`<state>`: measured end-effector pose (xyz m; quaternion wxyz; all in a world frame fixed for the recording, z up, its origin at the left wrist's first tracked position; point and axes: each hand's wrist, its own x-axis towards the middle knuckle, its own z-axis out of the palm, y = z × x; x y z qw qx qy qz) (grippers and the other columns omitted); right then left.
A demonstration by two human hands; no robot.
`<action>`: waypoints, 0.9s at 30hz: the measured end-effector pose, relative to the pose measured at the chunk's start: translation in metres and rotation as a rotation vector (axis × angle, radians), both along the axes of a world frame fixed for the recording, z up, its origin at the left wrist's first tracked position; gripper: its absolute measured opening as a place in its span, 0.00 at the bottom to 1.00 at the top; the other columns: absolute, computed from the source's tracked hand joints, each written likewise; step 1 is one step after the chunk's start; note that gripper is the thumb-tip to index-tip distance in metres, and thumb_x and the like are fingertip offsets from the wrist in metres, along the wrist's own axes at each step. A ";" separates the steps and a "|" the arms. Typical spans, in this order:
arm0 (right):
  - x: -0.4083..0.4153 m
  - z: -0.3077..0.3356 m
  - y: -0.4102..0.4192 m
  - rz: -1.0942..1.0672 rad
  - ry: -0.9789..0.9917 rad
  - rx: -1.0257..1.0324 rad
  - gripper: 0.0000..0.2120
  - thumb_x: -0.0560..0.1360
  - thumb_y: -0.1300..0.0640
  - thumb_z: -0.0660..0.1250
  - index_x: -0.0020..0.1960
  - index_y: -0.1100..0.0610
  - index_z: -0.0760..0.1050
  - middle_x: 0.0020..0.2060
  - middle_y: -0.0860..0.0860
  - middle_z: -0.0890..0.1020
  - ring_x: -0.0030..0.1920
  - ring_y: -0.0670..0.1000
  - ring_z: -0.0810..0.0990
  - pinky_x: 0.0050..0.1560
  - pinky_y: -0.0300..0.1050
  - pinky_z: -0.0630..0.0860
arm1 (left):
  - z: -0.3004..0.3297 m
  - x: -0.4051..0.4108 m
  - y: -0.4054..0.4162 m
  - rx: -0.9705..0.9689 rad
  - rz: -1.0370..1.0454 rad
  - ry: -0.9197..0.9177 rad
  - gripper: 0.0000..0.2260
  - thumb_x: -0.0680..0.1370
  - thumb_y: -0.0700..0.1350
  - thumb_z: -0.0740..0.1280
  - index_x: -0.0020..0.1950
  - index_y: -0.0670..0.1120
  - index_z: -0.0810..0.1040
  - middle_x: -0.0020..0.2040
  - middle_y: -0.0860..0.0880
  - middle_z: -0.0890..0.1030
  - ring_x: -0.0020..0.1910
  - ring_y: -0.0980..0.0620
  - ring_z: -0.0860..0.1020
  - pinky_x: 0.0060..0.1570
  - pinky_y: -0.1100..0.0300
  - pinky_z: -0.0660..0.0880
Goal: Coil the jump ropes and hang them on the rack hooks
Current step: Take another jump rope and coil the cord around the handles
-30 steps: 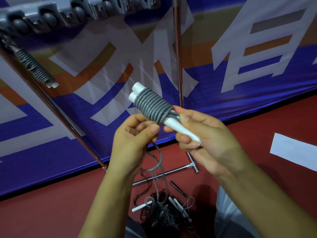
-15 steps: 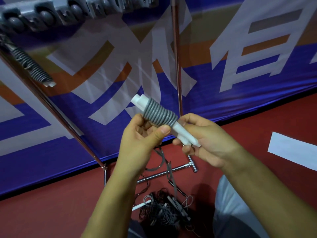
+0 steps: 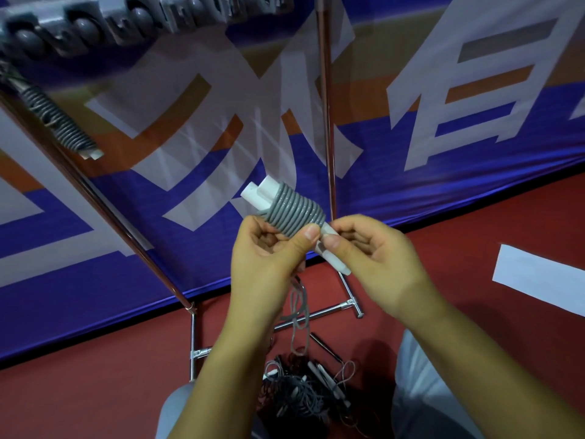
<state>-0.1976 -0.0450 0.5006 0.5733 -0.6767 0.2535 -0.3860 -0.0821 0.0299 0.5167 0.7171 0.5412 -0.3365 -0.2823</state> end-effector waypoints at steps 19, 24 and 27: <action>0.002 -0.007 0.001 -0.003 -0.216 0.124 0.08 0.77 0.65 0.65 0.50 0.52 0.74 0.38 0.45 0.84 0.39 0.43 0.82 0.43 0.36 0.77 | -0.001 0.036 0.007 0.380 -0.606 0.203 0.08 0.70 0.36 0.67 0.44 0.42 0.85 0.38 0.44 0.81 0.30 0.55 0.77 0.33 0.65 0.75; 0.003 -0.007 -0.001 -0.045 -0.200 0.183 0.10 0.77 0.67 0.62 0.49 0.53 0.75 0.35 0.45 0.83 0.33 0.43 0.81 0.38 0.35 0.76 | 0.012 0.031 0.007 0.423 -0.484 -0.139 0.02 0.75 0.35 0.66 0.45 0.38 0.79 0.36 0.44 0.83 0.26 0.53 0.77 0.30 0.61 0.76; 0.006 -0.005 -0.005 -0.086 -0.198 0.209 0.08 0.77 0.67 0.64 0.48 0.54 0.75 0.34 0.48 0.82 0.31 0.43 0.80 0.36 0.35 0.76 | 0.015 0.026 0.007 0.425 -0.311 -0.366 0.04 0.78 0.34 0.64 0.43 0.38 0.72 0.32 0.43 0.82 0.25 0.48 0.78 0.31 0.57 0.76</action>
